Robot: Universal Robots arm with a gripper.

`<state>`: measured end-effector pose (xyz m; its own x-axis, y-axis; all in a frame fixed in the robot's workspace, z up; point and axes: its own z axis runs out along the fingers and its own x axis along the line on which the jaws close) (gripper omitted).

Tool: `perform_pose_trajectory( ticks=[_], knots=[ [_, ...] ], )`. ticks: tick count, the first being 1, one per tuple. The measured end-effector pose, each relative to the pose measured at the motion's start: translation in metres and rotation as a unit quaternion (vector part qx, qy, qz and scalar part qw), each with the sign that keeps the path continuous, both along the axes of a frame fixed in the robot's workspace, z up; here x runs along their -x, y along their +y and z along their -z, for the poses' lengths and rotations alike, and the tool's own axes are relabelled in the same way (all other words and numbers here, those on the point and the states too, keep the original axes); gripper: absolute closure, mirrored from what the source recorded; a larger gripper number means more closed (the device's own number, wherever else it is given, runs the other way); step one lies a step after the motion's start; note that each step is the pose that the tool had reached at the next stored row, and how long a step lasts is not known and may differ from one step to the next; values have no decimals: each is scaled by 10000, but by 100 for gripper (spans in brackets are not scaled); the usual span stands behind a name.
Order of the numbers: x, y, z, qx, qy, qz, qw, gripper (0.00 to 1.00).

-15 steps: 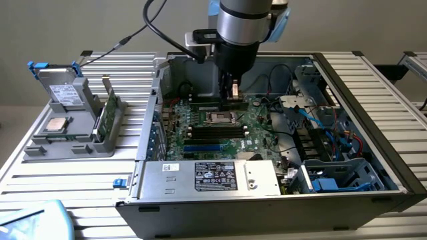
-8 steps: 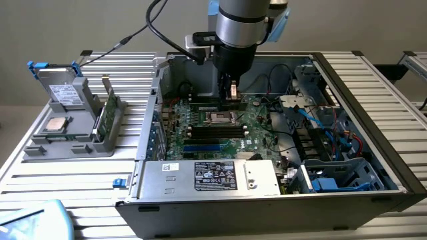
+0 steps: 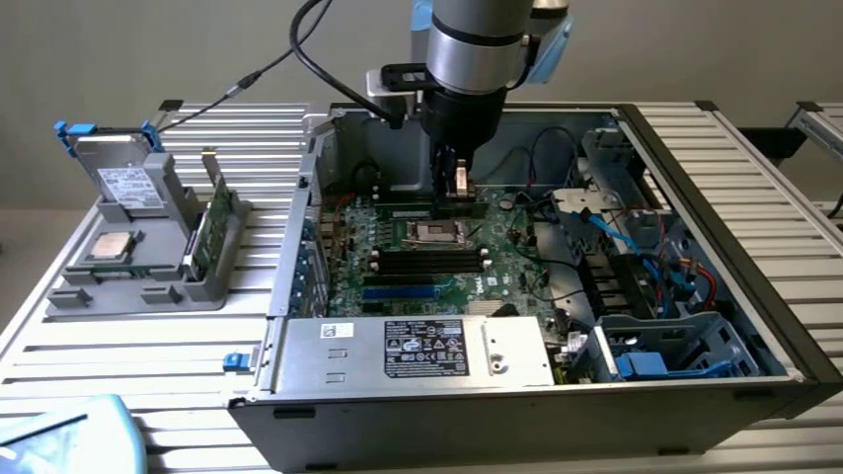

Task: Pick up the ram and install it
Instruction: 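Insert the ram into the slot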

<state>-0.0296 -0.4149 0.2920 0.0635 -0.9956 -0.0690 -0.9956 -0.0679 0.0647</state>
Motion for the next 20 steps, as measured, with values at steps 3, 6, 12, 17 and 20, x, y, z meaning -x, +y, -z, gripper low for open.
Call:
perform_pose_trajectory(
  ticks=[3, 6, 12, 17, 20],
  knots=[
    [0, 0, -1, 0, 0, 0, 10000, 86],
    [0, 0, -1, 1, 1, 0, 10000, 86],
    [0, 40, 99, 11, 1, -2, 10000, 86],
    [0, 47, 191, 12, 1, -23, 10000, 86],
    [0, 47, 245, 12, 0, -24, 10000, 86]
  ],
)
